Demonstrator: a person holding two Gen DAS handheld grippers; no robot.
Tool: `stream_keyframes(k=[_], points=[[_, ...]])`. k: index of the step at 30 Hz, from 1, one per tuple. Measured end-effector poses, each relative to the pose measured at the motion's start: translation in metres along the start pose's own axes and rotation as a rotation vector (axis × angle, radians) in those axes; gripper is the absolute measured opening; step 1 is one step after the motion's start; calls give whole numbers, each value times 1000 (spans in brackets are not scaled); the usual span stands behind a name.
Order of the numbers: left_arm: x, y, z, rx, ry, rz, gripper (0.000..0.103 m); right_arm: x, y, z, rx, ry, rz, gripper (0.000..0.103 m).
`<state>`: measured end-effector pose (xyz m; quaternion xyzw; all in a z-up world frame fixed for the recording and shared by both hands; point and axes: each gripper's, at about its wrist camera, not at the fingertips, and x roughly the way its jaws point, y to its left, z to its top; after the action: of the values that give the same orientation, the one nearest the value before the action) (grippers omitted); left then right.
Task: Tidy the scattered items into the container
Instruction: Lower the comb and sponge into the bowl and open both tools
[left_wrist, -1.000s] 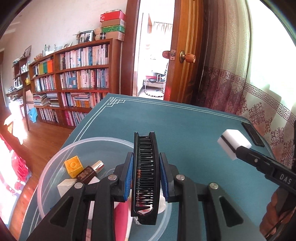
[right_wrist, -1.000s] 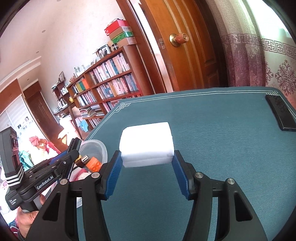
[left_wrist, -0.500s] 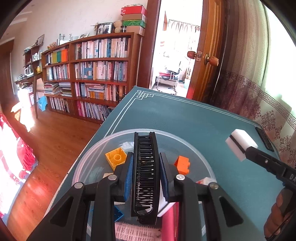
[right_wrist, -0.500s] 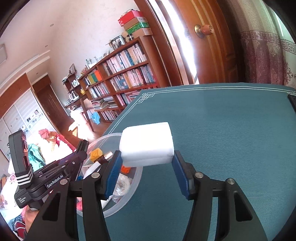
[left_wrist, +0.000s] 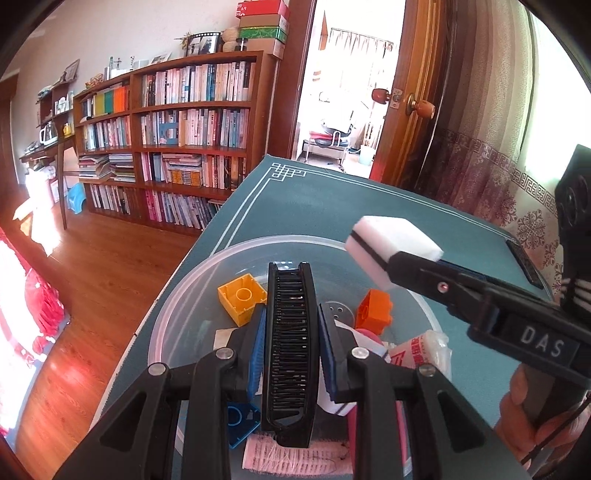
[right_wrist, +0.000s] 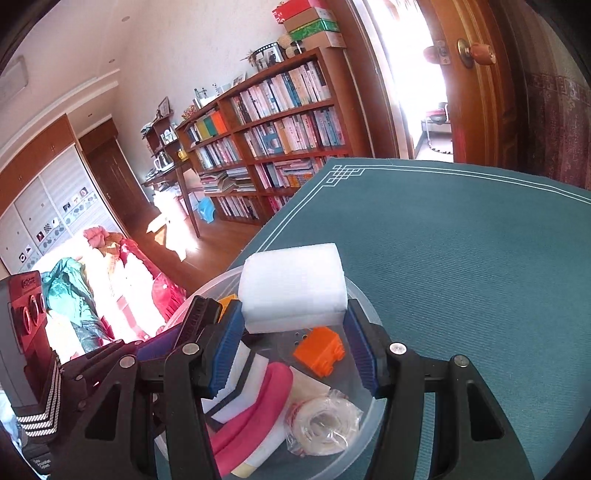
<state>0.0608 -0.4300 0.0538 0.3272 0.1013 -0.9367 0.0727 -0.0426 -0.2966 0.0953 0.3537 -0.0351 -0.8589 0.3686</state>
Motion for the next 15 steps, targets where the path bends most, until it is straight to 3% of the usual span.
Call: stream_keyframes(k=[11, 15], points=[[0, 21, 0, -43, 10, 8, 30, 21, 2, 5, 6, 37, 28, 72], [0, 21, -1, -45, 11, 1, 36, 15, -3, 2, 29, 32, 29, 72]])
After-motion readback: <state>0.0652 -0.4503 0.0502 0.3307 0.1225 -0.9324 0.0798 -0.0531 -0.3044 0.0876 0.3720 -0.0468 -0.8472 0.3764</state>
